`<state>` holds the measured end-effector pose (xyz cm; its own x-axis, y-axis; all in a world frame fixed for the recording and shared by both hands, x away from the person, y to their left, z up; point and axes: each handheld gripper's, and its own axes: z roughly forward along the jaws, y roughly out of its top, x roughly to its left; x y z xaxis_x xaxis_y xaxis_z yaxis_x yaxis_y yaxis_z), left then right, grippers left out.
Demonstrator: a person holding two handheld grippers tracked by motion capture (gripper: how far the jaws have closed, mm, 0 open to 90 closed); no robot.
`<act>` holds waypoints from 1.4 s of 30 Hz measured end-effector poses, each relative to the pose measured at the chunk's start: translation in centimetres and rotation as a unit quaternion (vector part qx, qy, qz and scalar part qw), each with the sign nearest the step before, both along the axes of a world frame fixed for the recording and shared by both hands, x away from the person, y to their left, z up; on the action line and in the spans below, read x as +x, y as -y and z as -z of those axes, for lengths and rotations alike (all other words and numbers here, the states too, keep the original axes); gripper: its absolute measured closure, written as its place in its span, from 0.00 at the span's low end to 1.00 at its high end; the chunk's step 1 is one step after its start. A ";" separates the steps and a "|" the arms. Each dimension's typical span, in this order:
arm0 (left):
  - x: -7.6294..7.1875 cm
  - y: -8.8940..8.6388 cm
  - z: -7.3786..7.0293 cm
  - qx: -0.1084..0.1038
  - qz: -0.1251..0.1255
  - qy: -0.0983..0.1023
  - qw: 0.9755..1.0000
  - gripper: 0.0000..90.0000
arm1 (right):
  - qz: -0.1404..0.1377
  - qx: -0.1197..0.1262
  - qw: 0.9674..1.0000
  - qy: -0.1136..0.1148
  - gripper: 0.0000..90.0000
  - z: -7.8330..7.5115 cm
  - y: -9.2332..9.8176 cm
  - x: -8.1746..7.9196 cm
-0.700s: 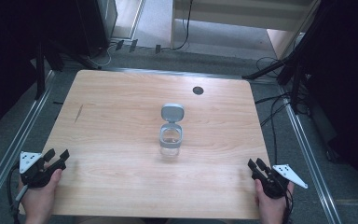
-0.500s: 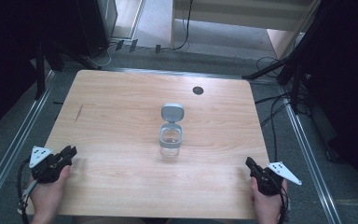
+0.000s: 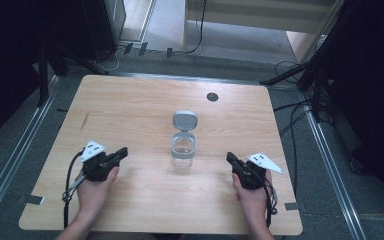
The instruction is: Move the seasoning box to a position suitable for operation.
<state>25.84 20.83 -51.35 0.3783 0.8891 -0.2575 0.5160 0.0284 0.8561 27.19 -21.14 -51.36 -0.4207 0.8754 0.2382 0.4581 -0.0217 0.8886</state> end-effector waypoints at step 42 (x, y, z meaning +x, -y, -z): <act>-0.1 4.3 0.2 -0.006 0.037 0.003 0.999 0.89 | -0.092 -0.022 0.996 -0.007 1.00 -0.1 -13.3 2.1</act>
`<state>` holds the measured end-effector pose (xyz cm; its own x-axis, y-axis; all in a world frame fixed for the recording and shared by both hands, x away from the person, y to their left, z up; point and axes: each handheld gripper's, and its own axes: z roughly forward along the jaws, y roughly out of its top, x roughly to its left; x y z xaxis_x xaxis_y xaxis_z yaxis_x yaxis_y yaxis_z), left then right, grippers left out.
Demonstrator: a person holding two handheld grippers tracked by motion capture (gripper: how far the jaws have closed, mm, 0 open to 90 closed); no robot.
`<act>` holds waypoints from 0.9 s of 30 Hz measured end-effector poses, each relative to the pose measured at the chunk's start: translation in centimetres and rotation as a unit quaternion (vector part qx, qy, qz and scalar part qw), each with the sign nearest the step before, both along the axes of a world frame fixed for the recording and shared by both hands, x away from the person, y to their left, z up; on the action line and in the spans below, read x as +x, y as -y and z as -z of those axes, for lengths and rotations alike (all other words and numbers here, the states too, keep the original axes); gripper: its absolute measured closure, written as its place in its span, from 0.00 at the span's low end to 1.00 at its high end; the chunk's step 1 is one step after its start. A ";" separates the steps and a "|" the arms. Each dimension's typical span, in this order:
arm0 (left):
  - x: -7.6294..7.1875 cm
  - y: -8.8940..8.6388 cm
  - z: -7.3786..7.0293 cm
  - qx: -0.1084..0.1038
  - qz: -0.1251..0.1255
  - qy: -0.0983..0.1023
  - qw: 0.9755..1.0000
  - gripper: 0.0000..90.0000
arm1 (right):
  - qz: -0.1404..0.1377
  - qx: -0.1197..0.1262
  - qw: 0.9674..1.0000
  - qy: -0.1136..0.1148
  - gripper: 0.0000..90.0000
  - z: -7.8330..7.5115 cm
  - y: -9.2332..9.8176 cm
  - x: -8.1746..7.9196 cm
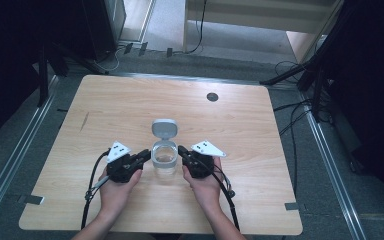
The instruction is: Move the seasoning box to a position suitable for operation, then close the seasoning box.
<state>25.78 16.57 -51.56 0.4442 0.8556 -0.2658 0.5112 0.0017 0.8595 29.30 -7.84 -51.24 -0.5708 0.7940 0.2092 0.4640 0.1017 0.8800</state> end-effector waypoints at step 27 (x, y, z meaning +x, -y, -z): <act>-3.2 -15.5 3.5 -0.040 -0.132 -0.019 0.990 0.15 | -0.040 0.036 0.998 0.029 0.99 -6.2 -1.0 7.2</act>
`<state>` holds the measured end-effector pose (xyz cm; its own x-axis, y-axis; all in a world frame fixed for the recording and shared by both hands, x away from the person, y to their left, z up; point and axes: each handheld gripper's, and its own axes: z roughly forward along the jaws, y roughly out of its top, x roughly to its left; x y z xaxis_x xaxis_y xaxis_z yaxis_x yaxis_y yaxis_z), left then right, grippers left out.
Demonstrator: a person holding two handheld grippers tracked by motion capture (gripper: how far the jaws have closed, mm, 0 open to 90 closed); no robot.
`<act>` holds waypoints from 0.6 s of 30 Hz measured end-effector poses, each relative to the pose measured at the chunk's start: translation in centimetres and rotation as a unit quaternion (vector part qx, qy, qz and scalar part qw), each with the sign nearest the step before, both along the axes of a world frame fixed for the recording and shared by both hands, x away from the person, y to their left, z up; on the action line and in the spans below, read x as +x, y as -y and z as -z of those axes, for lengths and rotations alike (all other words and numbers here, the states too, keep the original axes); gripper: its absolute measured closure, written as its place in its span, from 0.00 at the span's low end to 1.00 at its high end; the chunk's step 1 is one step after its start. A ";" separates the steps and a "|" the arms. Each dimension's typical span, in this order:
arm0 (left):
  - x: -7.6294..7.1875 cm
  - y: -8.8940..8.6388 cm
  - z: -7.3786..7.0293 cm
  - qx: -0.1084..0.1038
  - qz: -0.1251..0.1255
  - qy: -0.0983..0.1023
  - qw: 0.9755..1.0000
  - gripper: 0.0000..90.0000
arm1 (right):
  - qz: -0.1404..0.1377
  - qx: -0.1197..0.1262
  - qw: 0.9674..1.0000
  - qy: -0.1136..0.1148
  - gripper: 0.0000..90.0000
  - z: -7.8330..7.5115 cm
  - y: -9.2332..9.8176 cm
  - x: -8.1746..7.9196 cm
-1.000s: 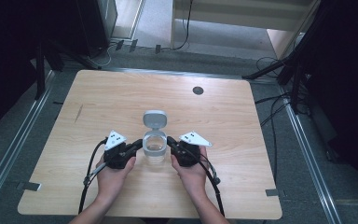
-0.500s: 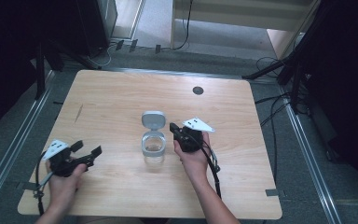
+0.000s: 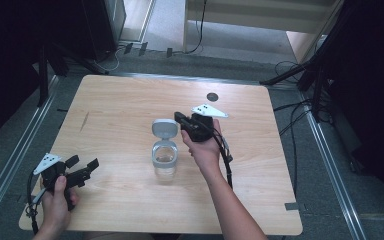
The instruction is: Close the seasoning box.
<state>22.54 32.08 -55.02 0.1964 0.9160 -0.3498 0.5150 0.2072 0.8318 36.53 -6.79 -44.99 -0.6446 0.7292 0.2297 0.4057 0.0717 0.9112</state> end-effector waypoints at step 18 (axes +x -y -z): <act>0.1 -0.1 0.1 -0.008 -0.008 0.007 1.000 0.15 | 0.024 -0.054 0.997 0.051 0.44 -0.3 2.6 -4.3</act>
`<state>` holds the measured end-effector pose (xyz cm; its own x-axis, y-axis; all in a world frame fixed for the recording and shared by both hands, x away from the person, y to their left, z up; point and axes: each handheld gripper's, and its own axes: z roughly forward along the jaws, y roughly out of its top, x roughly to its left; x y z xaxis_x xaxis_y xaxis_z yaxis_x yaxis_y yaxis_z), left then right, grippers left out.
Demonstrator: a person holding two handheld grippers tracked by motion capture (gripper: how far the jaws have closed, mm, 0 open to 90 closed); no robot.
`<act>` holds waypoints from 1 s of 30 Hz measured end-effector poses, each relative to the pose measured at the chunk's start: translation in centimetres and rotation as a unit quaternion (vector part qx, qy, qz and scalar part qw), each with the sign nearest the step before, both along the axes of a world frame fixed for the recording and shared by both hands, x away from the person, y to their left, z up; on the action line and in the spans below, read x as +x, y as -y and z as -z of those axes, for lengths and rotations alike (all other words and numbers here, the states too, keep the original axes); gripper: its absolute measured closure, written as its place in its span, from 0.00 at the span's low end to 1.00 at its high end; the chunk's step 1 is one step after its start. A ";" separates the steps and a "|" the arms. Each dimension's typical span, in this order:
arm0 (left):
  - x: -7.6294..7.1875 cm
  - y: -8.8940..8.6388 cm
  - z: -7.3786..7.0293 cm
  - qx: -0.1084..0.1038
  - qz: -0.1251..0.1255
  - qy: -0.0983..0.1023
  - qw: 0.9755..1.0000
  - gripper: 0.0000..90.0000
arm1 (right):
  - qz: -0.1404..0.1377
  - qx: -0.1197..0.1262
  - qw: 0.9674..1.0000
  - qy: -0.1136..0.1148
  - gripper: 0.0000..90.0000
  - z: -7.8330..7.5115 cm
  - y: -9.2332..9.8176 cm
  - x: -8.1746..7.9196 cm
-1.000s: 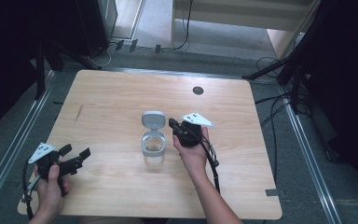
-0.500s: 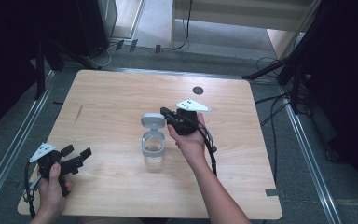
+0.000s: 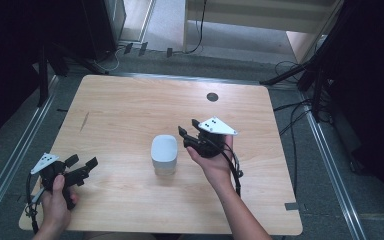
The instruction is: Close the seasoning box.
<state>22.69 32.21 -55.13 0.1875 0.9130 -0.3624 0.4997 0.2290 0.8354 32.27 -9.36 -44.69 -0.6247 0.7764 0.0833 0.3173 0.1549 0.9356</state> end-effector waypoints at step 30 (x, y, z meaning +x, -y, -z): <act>0.0 0.7 0.0 0.031 -0.005 0.008 0.999 0.16 | 0.122 -0.013 0.991 -0.049 0.24 6.4 14.7 -4.8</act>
